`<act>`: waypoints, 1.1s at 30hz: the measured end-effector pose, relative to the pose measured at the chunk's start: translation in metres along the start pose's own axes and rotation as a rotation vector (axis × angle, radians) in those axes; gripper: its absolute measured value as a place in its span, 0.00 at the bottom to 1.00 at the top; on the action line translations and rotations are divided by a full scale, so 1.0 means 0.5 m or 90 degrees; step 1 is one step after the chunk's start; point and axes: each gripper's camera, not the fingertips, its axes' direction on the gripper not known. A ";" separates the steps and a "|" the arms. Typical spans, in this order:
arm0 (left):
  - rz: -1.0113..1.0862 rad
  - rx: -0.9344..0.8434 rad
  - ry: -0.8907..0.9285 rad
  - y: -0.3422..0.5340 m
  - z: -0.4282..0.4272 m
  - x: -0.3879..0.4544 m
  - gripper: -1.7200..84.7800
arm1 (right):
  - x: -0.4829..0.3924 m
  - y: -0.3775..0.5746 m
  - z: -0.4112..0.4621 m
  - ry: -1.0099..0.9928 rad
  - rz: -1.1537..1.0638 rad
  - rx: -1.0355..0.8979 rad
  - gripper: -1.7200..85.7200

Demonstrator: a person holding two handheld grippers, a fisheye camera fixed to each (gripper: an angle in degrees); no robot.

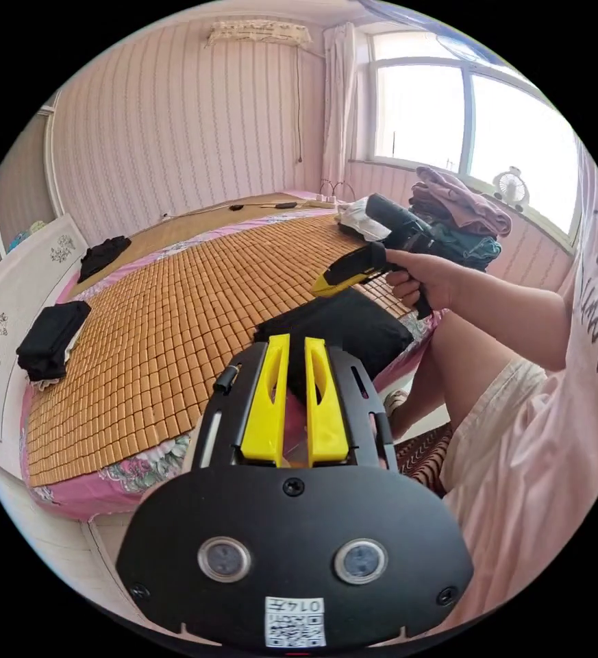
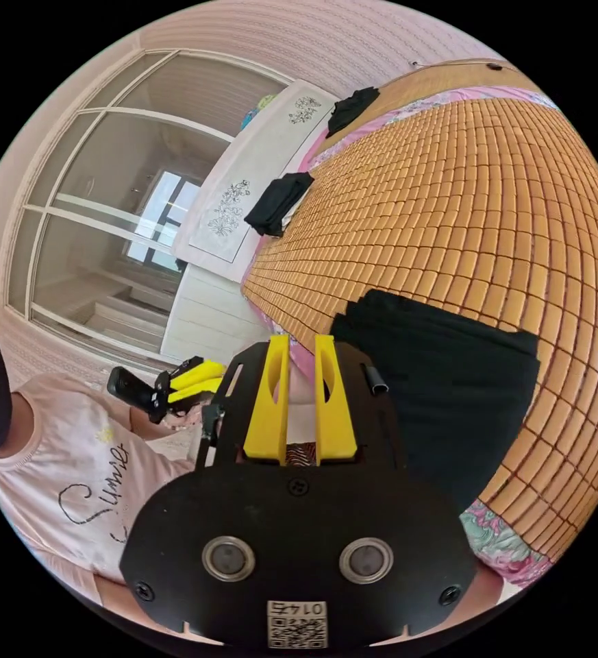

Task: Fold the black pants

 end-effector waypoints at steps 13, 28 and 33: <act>-0.274 -0.121 0.159 -0.055 0.339 -0.221 0.19 | -0.030 0.096 -0.015 0.354 0.108 0.052 0.15; -0.314 -0.088 0.220 -0.076 0.444 -0.330 0.07 | -0.046 -0.087 0.085 0.195 -0.010 0.027 0.05; -0.318 0.032 0.291 -0.214 0.509 -0.295 0.07 | -0.131 -0.232 -0.004 0.292 -0.137 0.001 0.05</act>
